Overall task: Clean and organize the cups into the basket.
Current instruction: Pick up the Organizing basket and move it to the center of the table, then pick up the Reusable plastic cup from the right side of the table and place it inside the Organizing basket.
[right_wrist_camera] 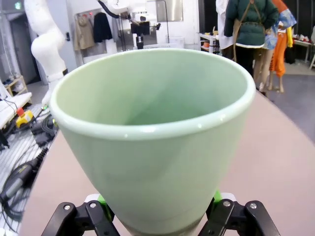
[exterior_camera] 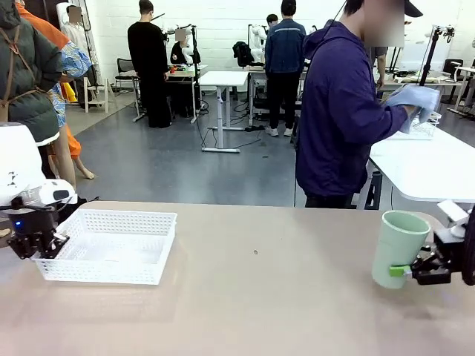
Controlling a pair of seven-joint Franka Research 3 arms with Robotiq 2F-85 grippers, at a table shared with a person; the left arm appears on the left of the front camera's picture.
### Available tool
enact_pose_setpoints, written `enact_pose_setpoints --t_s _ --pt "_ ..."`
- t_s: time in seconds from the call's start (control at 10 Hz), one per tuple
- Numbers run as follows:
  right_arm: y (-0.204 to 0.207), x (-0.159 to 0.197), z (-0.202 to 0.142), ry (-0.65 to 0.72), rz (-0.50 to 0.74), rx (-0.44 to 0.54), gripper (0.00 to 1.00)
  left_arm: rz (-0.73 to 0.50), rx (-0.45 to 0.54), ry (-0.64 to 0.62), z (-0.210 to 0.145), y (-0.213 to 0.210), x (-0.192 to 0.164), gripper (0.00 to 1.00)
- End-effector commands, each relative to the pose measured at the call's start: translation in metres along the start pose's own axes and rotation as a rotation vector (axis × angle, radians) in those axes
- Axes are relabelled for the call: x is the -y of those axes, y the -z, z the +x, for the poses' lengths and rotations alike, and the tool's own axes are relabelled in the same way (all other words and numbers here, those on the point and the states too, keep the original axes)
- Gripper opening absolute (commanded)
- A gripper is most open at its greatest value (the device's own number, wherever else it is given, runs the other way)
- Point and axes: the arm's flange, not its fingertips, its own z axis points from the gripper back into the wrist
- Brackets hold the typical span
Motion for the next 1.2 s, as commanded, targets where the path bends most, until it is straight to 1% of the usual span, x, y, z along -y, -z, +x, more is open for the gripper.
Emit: enact_pose_setpoints --t_s 0.0,0.2,0.4,0.5,0.6,0.8,1.0,1.1 --pt "-0.020 -0.037 0.067 0.030 -0.087 0.006 0.00 -0.008 -0.027 -0.048 -0.002 -0.018 0.034 0.00" --pt "-0.045 -0.057 0.119 0.022 -0.113 0.029 0.00 0.010 -0.030 -0.051 -0.001 -0.026 0.075 0.00" --pt "-0.067 -0.068 0.160 0.031 -0.130 0.055 0.00 0.017 -0.043 -0.061 0.003 -0.032 0.119 0.00" --pt "-0.075 -0.073 0.177 0.060 -0.142 0.043 0.00 0.014 -0.032 -0.060 0.002 -0.035 0.141 0.00" --pt "-0.061 -0.063 0.153 0.000 -0.135 0.044 0.00 0.019 -0.027 -0.047 0.000 -0.037 0.167 0.00" --pt "-0.061 -0.063 0.153 0.000 -0.135 0.044 0.00 0.007 0.000 -0.031 -0.005 -0.042 0.208 0.00" --pt "-0.061 -0.063 0.153 0.000 -0.135 0.044 0.00 0.026 -0.022 -0.001 -0.012 -0.044 0.249 0.00" --pt "-0.061 -0.063 0.153 0.000 -0.135 0.044 0.00 0.027 -0.011 0.017 -0.017 -0.044 0.269 0.00"
